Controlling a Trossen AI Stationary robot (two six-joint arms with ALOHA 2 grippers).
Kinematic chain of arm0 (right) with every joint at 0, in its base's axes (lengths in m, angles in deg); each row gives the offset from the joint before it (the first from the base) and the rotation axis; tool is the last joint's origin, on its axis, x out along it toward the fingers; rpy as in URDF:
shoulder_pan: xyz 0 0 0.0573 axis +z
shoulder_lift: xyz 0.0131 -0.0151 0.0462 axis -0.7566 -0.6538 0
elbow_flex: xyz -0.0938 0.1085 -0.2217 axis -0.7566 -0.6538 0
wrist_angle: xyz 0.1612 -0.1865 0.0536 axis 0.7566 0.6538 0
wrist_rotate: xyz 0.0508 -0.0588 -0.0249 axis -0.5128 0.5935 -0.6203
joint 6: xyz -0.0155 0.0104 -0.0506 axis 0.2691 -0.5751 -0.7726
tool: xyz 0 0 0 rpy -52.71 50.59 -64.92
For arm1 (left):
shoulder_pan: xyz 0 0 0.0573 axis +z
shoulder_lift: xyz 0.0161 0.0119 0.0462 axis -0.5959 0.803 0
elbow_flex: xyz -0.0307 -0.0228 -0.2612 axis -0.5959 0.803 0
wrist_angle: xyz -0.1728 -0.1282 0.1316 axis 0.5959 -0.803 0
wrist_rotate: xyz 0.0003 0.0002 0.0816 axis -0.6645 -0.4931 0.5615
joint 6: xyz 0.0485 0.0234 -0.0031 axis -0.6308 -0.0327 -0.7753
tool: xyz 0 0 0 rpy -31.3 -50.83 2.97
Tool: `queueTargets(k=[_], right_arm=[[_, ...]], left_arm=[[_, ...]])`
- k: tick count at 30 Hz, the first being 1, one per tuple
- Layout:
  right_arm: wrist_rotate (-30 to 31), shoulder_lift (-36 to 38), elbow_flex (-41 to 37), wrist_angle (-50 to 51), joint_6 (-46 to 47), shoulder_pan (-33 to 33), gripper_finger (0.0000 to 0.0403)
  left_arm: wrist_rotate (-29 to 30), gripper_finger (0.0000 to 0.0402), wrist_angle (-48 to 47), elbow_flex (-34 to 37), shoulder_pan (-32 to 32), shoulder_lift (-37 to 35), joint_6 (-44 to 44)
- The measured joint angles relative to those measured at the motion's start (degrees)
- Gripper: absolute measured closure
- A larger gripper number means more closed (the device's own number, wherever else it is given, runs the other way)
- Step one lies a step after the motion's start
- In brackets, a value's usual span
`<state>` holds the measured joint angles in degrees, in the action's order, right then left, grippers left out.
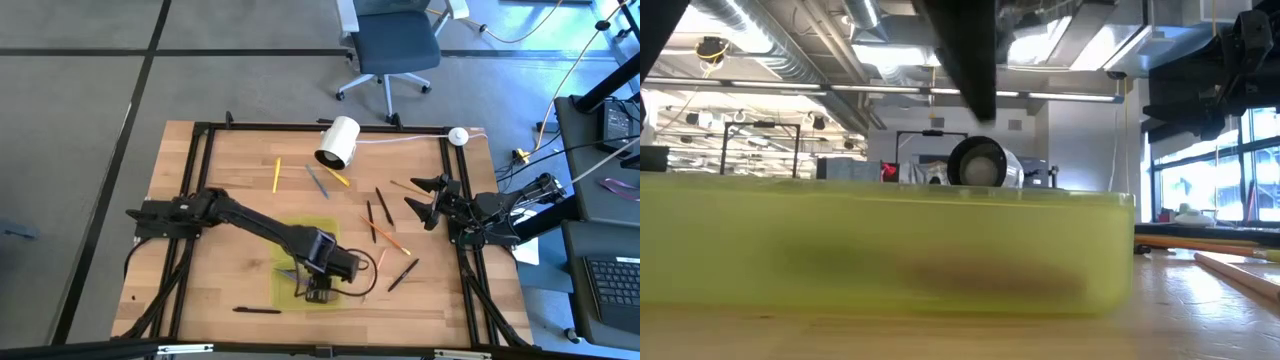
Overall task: Pick & place school supplies into a supply box
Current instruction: Put the orange pencil into the yellow supply box
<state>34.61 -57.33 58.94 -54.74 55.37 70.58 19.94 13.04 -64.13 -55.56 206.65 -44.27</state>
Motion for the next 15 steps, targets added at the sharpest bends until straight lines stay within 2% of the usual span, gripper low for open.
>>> queueTargets(k=[6, 12, 15], right_arm=[[-1.6, 0.0, 0.0, -0.17, 2.34, 0.0, 0.0027], [-2.52, -0.04, 0.0, -0.35, 11.73, -0.02, 0.0027], [-5.35, -0.15, 0.01, -1.04, 10.33, 0.0, 0.0027]], left_arm=[[1.06, 0.0227, -5.22, -0.02, 0.02, -8.67, -0.04], [1.19, 0.0226, -5.25, -0.02, -1.3, -16.04, 5.31], [1.2, 0.0228, -5.01, -0.04, -2.21, -17.81, 6.36]])
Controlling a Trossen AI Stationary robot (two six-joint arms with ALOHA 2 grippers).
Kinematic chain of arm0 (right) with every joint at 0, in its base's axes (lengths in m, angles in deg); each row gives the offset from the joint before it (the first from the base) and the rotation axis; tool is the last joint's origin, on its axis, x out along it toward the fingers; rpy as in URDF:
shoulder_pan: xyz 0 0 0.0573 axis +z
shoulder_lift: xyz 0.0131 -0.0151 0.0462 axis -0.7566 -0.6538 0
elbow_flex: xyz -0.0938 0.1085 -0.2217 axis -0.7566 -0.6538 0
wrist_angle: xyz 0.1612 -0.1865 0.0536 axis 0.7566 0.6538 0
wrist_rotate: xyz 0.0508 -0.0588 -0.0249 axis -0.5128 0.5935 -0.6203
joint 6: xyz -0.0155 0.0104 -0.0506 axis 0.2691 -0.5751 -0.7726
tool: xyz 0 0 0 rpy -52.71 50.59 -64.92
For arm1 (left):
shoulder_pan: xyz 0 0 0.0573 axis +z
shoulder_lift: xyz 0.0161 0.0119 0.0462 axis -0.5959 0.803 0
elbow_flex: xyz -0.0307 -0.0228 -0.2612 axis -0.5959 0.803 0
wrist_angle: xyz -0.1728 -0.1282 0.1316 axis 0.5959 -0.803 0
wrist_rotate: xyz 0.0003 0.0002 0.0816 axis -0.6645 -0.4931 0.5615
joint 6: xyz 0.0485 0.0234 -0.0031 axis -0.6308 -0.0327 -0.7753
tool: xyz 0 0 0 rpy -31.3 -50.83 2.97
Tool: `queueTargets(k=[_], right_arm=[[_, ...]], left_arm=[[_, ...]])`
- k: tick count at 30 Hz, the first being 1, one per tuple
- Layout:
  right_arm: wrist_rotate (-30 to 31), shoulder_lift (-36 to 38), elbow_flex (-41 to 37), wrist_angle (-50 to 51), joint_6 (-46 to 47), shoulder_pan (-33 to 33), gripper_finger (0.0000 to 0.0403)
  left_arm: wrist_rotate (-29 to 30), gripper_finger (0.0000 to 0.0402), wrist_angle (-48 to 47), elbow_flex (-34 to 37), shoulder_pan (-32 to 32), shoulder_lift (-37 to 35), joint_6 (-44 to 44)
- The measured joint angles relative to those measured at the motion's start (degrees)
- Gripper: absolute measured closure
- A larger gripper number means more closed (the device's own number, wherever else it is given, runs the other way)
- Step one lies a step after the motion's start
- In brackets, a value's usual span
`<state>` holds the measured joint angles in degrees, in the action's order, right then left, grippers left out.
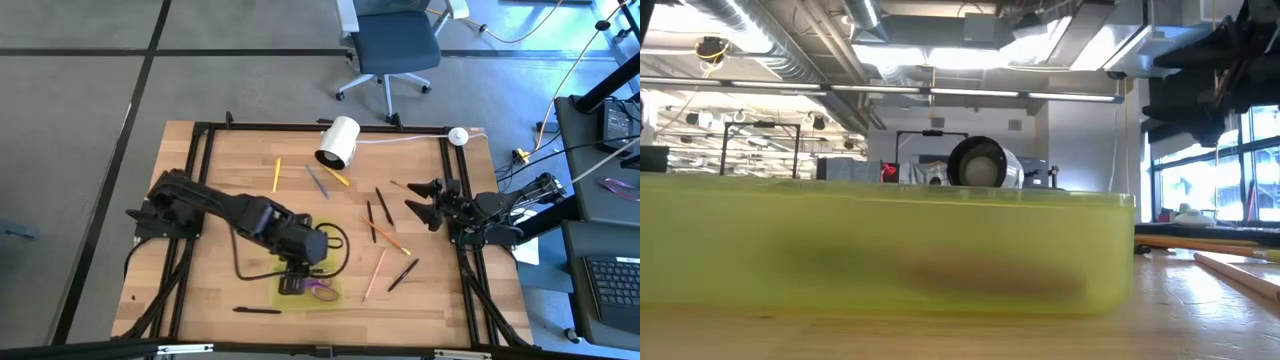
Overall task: Pick & place school supplies into a supply box
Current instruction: Put the orange pencil into the yellow supply box
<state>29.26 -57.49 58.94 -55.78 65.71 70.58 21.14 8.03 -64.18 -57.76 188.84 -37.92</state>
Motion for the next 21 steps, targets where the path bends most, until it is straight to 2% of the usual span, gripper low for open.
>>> queueTargets(k=[5, 9, 12, 17, 21], right_arm=[[1.9, 0.0, 0.02, -8.17, -5.52, 0.0, 0.0027], [4.78, 0.0, -0.01, -11.9, -10.74, 0.0, 0.0027], [7.26, 0.0, 0.02, -11.58, -11.01, 0.0, 0.0027], [12.33, -0.29, 0.0, -8.84, -9.58, 0.0, 0.0027], [13.71, -0.33, 0.02, -8.34, -7.69, -0.02, 0.0027]], left_arm=[[0.27, 0.0226, -1.07, 0.0, -1.34, -0.92, -3.01], [-0.22, 0.0227, -9.73, 0.02, -1.82, -1.76, -4.42], [3.45, 0.0228, -14.69, 0.02, -1.98, -3.5, -0.28], [10.71, 0.0226, -15.32, 0.02, -5.25, -6.96, 2.71], [16.35, 0.0229, -17.61, 0.02, -8.35, -9.03, 6.21]])
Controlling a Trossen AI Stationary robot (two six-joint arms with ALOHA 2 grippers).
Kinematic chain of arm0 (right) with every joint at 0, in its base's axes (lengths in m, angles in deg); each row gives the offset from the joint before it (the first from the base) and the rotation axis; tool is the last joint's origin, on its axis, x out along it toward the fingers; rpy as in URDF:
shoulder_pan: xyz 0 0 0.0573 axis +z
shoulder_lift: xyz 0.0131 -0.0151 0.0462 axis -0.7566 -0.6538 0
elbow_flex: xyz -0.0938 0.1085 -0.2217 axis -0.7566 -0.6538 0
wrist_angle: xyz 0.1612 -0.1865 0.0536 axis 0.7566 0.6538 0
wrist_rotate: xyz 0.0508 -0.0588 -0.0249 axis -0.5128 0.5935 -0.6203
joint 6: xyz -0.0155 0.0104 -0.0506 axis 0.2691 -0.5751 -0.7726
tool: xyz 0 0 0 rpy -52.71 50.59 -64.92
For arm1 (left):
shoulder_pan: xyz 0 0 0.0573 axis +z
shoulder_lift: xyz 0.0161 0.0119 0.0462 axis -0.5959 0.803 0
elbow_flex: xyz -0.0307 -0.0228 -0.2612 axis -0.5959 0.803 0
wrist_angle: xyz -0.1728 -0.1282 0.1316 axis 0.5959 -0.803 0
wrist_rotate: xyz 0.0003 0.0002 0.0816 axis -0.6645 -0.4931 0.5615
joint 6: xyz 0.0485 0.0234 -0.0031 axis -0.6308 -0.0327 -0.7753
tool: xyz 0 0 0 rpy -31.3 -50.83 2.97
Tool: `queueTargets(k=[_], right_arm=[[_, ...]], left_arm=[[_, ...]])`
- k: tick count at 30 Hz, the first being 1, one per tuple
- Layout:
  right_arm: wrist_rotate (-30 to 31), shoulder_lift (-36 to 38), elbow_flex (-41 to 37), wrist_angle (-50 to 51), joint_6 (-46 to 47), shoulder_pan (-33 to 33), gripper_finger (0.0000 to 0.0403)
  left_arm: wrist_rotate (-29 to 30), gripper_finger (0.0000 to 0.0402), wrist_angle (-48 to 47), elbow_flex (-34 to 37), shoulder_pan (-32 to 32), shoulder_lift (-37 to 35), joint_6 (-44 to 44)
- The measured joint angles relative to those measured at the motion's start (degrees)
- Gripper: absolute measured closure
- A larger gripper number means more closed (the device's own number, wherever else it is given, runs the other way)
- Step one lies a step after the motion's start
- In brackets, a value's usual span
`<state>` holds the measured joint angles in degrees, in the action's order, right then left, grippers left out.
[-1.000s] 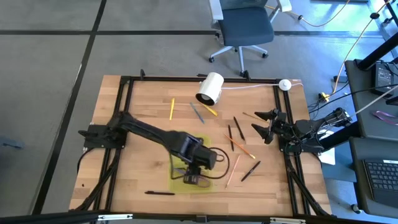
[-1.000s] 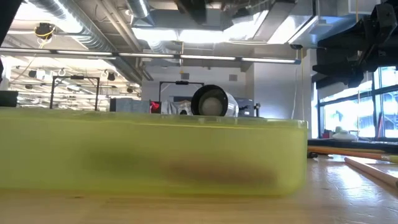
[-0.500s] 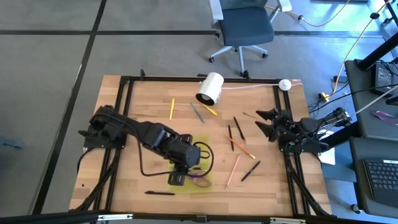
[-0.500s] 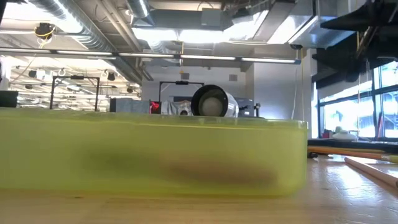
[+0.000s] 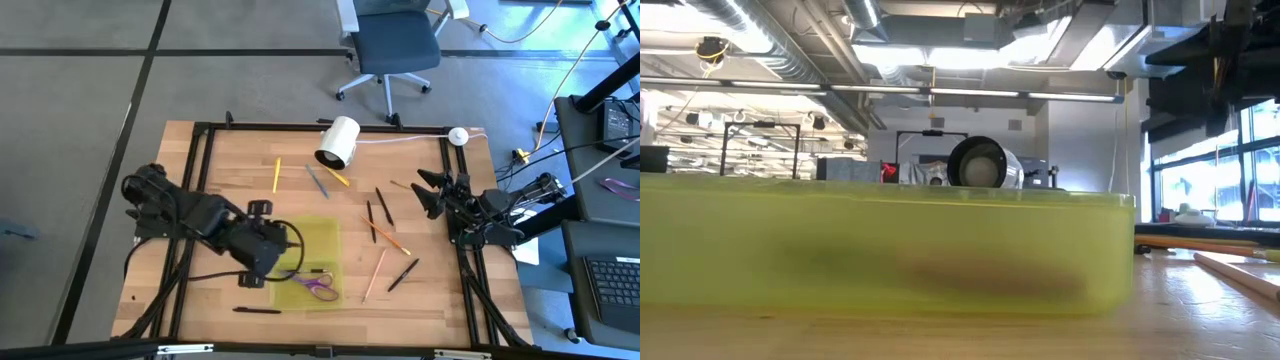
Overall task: Pick & place school supplies into a supply box
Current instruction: Put the orange pencil into the yellow supply box
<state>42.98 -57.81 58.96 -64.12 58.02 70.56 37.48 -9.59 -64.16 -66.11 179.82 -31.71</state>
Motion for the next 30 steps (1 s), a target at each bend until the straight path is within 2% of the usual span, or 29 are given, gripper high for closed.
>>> queueTargets(k=[3, 6, 11, 15, 19, 23, 25, 30], right_arm=[[-0.96, -0.02, 0.0, 0.02, -0.27, 0.0, 0.0027], [-1.94, -0.04, 0.01, -0.49, -1.58, 0.0, 0.0027], [-1.94, -2.45, 3.52, -0.48, -5.15, 0.0, 0.0027], [-1.94, -9.75, 9.63, -0.31, -10.37, 0.0, 0.0027], [-1.93, -21.0, 18.51, 2.86, -12.76, 0.0, 0.0027], [-1.97, -33.97, 30.95, 18.5, -6.73, 0.0, 0.0027], [-2.43, -40.48, 37.82, 29.53, -0.24, 0.0, 0.0027], [-8.7, -54.66, 54.07, 58.14, 19.6, 0.01, 0.0027]], left_arm=[[1.22, 0.0233, 0.47, 1.92, -1.42, -1.74, 2.91], [1.25, 0.0238, 3.34, 7.15, -2.47, -4.36, 4.72], [-1.14, 0.0247, 18.96, 22.01, -2.56, -12.15, 4.94], [-1.66, 0.0254, 28.92, 33.81, -2.6, -19.61, 5.97], [1.85, 0.0258, 35.41, 43.55, -2.56, -26.66, 6.93], [6.7, 0.0258, 41.91, 51.14, -2.58, -31.9, 6.93], [8.46, 0.0258, 43.81, 54.05, -2.56, -33.61, 6.95], [13.72, 0.0258, 44.68, 58.14, -2.56, -34.95, 6.93]])
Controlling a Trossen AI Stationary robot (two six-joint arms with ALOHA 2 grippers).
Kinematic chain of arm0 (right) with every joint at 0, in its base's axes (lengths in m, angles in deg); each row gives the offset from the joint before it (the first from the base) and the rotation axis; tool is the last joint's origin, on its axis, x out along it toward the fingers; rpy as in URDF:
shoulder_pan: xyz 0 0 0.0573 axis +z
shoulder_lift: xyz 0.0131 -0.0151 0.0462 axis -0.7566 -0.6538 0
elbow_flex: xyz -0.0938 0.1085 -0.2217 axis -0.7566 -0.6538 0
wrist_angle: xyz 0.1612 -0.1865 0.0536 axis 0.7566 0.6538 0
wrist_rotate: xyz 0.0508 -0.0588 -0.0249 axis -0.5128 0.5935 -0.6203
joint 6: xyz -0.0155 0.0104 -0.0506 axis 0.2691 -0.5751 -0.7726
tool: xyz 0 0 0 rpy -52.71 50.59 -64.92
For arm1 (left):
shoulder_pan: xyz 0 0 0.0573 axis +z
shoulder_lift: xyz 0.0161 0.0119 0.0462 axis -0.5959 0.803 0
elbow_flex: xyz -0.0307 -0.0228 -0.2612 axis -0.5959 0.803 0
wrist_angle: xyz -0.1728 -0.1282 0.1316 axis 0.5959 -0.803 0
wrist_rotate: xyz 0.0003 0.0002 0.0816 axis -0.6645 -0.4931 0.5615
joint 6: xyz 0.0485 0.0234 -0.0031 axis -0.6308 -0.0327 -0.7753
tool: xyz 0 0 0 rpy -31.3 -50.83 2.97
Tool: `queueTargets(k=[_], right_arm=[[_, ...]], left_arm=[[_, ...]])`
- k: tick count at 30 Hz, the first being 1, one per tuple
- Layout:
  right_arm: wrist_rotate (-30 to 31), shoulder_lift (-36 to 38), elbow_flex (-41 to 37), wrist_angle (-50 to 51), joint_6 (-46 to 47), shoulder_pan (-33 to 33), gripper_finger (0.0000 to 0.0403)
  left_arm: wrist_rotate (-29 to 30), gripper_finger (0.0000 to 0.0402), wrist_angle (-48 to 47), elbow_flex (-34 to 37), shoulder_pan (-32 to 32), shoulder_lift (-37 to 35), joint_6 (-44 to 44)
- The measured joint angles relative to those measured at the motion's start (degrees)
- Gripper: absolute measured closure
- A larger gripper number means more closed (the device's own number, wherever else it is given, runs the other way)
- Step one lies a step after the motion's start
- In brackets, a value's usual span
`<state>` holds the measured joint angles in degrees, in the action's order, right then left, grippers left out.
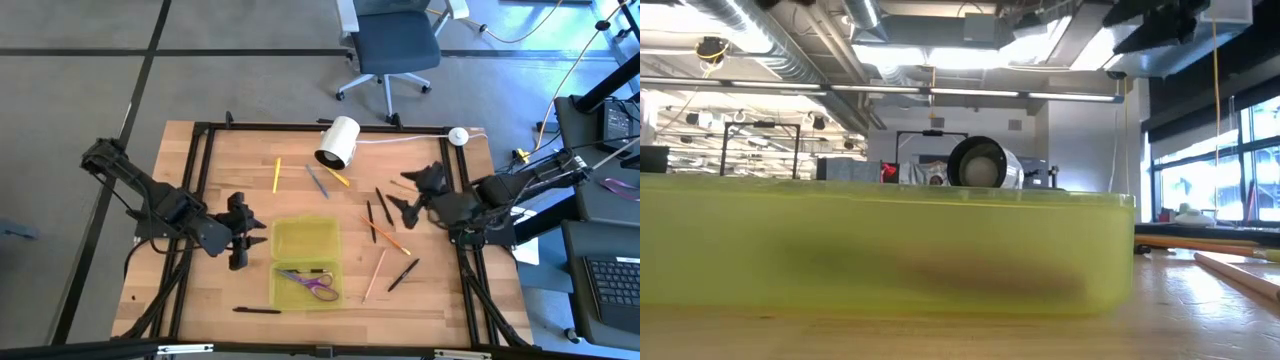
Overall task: Pick & place school supplies into a supply box
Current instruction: Put the orange pencil into the yellow supply box
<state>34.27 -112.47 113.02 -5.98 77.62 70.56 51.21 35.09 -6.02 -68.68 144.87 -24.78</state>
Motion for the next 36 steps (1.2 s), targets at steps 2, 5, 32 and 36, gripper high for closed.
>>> queueTargets(k=[2, 5, 32, 36], right_arm=[[-4.91, -4.74, 5.09, 10.12, 6.56, -0.01, 0.0027], [-11.74, -10.53, 9.58, 19.83, 12.07, -0.01, 0.0027], [-39.39, -40.54, 10.5, 14.09, 1.79, -8.91, 0.012], [-39.51, -43.15, 10.5, 13.37, -2.5, -8.9, 0.0136]], left_arm=[[1.68, 0.0258, 0.08, 0.64, 0.0, 0.21, 0.0], [3.43, 0.0258, 0.63, 1.35, 0.0, 0.39, -0.48], [1.29, 0.0258, 3.85, 3.5, 0.0, 0.45, 5.55], [1.22, 0.0258, 3.86, 3.5, 0.0, 0.45, 6.95]])
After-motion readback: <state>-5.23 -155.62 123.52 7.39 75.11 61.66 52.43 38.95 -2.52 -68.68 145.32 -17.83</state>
